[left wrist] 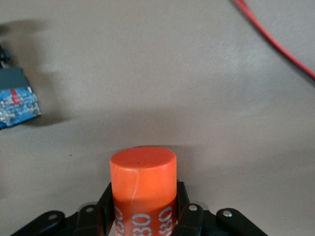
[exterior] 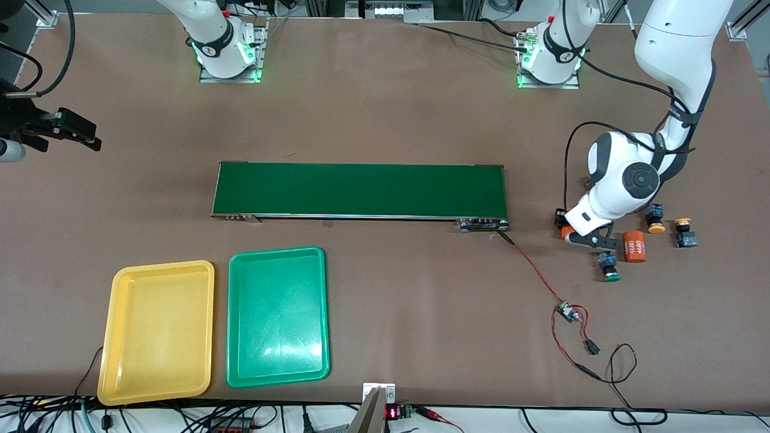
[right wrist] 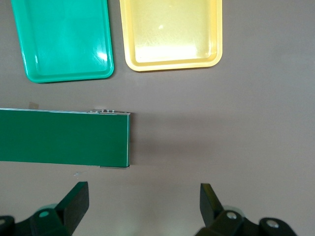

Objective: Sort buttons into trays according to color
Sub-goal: 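Grasp an orange cylinder cell with the left gripper and lift it, then place the orange cylinder on the conveyor belt and open the left gripper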

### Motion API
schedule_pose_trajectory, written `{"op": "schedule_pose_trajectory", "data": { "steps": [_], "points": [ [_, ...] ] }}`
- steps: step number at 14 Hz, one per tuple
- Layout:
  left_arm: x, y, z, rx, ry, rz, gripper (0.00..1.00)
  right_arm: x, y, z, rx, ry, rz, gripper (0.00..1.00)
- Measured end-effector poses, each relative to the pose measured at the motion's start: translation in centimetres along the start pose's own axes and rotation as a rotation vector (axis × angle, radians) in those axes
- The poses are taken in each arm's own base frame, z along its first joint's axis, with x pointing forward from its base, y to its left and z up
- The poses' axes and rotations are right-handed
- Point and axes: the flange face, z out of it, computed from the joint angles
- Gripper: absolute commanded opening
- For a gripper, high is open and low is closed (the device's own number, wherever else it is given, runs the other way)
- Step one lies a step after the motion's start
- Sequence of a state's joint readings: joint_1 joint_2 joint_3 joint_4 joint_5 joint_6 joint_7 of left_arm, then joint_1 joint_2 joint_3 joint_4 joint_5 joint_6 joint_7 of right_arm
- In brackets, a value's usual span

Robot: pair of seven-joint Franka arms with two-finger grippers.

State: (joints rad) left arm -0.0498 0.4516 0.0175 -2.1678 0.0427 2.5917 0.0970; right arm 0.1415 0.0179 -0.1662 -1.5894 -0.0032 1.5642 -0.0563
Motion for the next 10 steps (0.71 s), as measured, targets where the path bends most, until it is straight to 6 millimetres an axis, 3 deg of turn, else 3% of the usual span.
{"op": "schedule_pose_trajectory", "data": {
  "steps": [6, 8, 10],
  "points": [
    [3.7, 4.7, -7.2, -0.021, 0.019, 0.175, 0.18, -0.1, 0.1, -0.2, 0.0, 0.003, 0.001, 1.0],
    [4.1, 8.4, -8.9, -0.045, -0.022, 0.297, 0.16, -0.1, 0.1, -0.2, 0.0, 0.003, 0.001, 1.0],
    [4.0, 13.6, -10.4, -0.077, -0.071, 0.463, 0.12, -0.1, 0.1, -0.2, 0.0, 0.003, 0.001, 1.0]
  ]
}}
